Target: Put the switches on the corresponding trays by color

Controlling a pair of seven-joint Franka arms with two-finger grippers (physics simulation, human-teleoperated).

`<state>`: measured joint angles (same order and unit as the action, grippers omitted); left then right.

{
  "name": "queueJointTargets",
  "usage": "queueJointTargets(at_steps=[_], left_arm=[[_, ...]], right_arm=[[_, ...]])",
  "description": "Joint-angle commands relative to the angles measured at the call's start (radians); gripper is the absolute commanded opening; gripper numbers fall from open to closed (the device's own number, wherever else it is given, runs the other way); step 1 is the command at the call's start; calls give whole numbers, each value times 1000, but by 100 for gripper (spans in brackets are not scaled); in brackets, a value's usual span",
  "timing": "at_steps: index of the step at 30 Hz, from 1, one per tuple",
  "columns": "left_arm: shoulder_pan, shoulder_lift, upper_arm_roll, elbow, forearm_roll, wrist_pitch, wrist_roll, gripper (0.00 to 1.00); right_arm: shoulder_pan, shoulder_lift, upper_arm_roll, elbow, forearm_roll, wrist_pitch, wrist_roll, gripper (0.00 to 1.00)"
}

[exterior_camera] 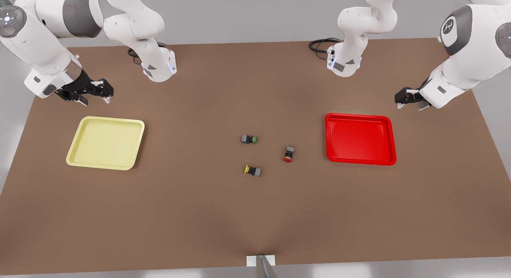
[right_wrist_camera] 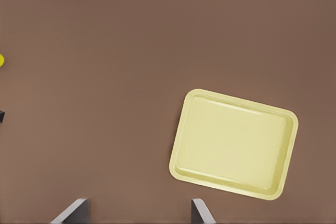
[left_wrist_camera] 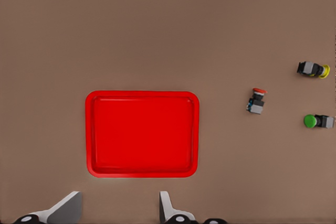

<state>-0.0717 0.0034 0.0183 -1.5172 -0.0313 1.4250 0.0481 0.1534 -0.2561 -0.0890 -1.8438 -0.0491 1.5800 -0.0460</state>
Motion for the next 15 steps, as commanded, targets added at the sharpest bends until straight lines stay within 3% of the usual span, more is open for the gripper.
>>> queueJointTargets(at_steps=[1, 3, 7, 8, 10, 11, 13, 15], left_arm=[[3, 1, 2, 0, 4, 0, 15, 100], [0, 27, -3, 32, 33, 0, 4, 100], [-138, 299, -112, 97, 42, 103, -120, 99], [-184, 392, -207, 89, 83, 209, -290, 100], [-290, 515, -271, 87, 119, 331, -477, 100], [-307, 584, -323, 87, 117, 419, -536, 100], [-333, 685, -360, 60, 122, 483, -610, 98], [-323, 673, -351, -63, 119, 601, -622, 99]], right_arm=[[2, 0, 0, -2, 0, -2, 0, 100], [2, 0, 0, -9, 2, -2, 0, 100], [9, 6, 11, -3, 31, -2, 0, 100], [8, 34, 72, 21, 91, 3, 9, 100], [8, 101, 192, 69, 92, 38, 11, 100], [8, 205, 262, 167, 87, 40, 11, 100], [9, 343, 281, 248, 87, 95, -5, 100], [9, 422, 299, 267, 87, 136, -123, 100]])
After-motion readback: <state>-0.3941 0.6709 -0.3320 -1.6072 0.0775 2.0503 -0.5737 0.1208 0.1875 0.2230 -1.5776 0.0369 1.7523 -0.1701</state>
